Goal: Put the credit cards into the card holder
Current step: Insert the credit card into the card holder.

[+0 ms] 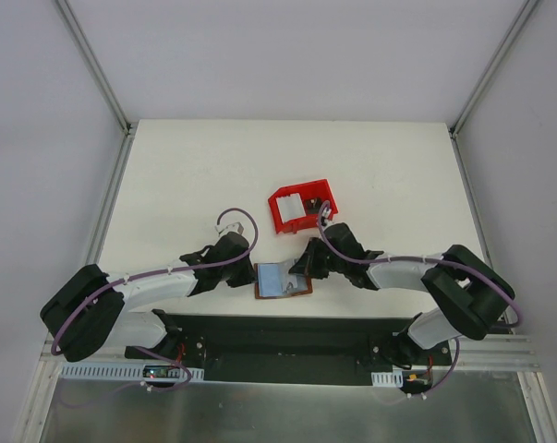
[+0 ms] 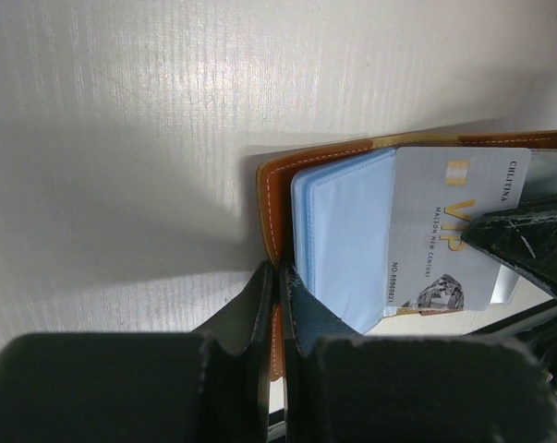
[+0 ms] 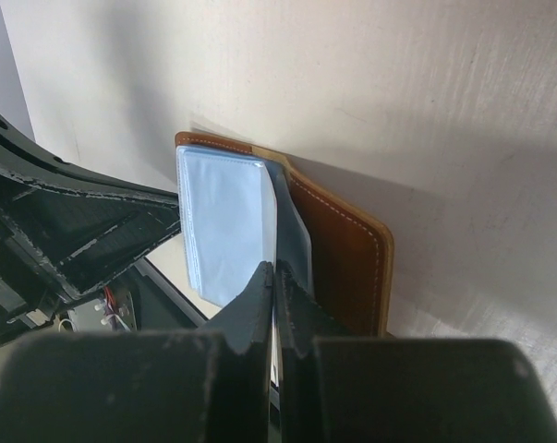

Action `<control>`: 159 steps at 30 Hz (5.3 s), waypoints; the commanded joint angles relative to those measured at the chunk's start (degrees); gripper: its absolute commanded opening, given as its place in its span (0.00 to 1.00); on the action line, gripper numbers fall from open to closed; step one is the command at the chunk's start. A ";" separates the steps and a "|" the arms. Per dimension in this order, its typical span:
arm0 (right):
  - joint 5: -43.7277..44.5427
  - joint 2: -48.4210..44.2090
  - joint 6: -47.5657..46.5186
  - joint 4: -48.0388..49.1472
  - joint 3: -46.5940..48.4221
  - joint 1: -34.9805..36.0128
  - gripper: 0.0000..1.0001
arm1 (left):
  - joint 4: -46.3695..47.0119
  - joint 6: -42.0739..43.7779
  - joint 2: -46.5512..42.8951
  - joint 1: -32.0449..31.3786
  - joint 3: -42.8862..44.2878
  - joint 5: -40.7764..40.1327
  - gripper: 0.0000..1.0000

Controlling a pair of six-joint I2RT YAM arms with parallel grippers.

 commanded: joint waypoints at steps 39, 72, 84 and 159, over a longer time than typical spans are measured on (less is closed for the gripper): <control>2.36 6.20 5.42 5.43 -2.91 3.85 0.01 | 1.12 -1.00 1.25 0.36 -2.11 -0.55 0.00; 7.03 3.91 -5.82 -18.82 12.90 9.65 0.36 | 1.29 -0.03 -0.69 0.45 -1.76 0.24 0.00; 5.44 6.90 -8.64 -20.67 18.27 11.06 0.19 | 1.29 0.15 -0.86 0.36 -1.50 0.24 0.00; 18.89 5.32 -15.23 -33.94 28.64 15.81 0.44 | 0.06 0.23 -11.23 0.36 -2.55 0.59 0.00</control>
